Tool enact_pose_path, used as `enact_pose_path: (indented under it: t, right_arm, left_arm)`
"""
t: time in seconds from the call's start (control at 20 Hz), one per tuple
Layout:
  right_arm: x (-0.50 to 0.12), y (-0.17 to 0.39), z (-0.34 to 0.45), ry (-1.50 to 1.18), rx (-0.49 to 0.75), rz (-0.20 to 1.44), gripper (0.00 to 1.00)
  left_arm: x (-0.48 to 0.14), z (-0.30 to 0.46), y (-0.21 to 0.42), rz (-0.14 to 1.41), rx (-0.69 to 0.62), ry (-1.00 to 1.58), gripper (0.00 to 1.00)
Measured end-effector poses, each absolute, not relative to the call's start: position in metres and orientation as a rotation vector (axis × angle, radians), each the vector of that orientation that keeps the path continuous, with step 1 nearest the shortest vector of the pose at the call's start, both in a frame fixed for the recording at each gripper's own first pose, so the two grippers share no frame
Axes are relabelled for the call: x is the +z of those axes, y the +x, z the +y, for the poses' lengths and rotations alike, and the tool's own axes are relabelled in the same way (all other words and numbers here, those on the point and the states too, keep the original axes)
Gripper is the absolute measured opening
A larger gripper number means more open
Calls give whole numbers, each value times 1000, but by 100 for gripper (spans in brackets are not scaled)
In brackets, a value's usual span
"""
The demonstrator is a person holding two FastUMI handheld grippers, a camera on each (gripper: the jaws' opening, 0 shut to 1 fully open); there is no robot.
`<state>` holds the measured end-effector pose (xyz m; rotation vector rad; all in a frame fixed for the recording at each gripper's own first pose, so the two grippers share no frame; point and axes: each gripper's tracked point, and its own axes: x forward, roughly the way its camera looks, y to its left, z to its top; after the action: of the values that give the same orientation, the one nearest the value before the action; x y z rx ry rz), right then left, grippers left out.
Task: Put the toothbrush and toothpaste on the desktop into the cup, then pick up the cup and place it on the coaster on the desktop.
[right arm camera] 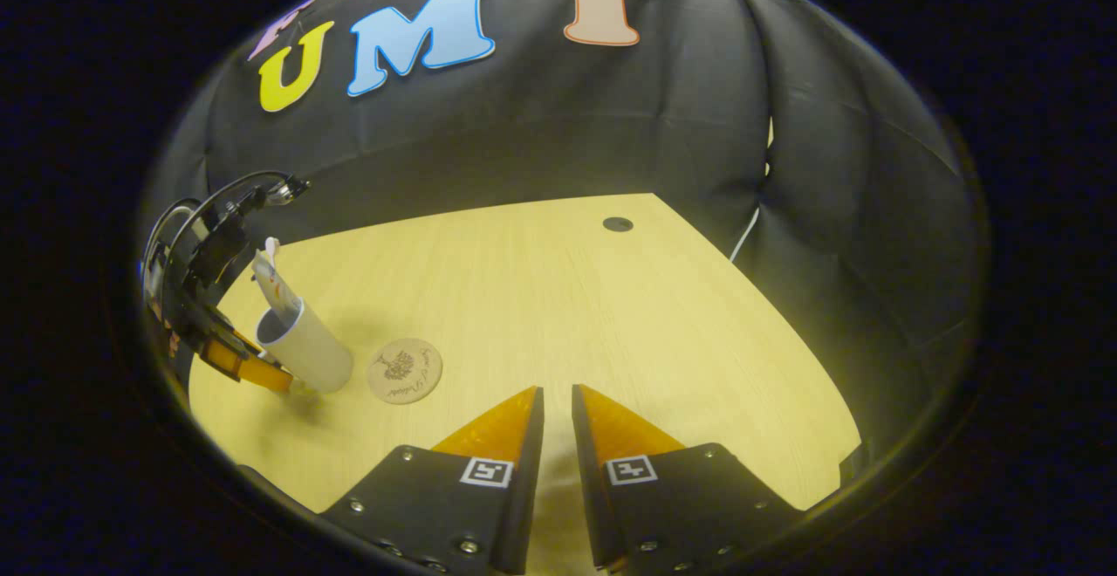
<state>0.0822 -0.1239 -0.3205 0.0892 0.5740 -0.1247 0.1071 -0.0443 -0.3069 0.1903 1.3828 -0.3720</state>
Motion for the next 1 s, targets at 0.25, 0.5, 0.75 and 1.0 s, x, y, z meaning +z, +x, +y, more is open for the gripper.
enact_pose_path:
  t: [0.25, 0.5, 0.75, 1.0]
  right_arm:
    - [-322, 85, -127, 101, -116, 586, 25]
    - [-326, 84, -125, 97, -99, 595, 25]
    - [-328, 81, -129, 102, -108, 597, 25]
    - [-332, 77, -135, 108, -121, 603, 25]
  left_arm:
    - [-304, -48, 111, 1357, -368, 166, 32]
    - [-300, -57, 115, 1323, -379, 170, 26]
    - [-288, -78, 130, 1252, -406, 188, 25]
    - [-280, -116, 137, 1212, -487, 250, 26]
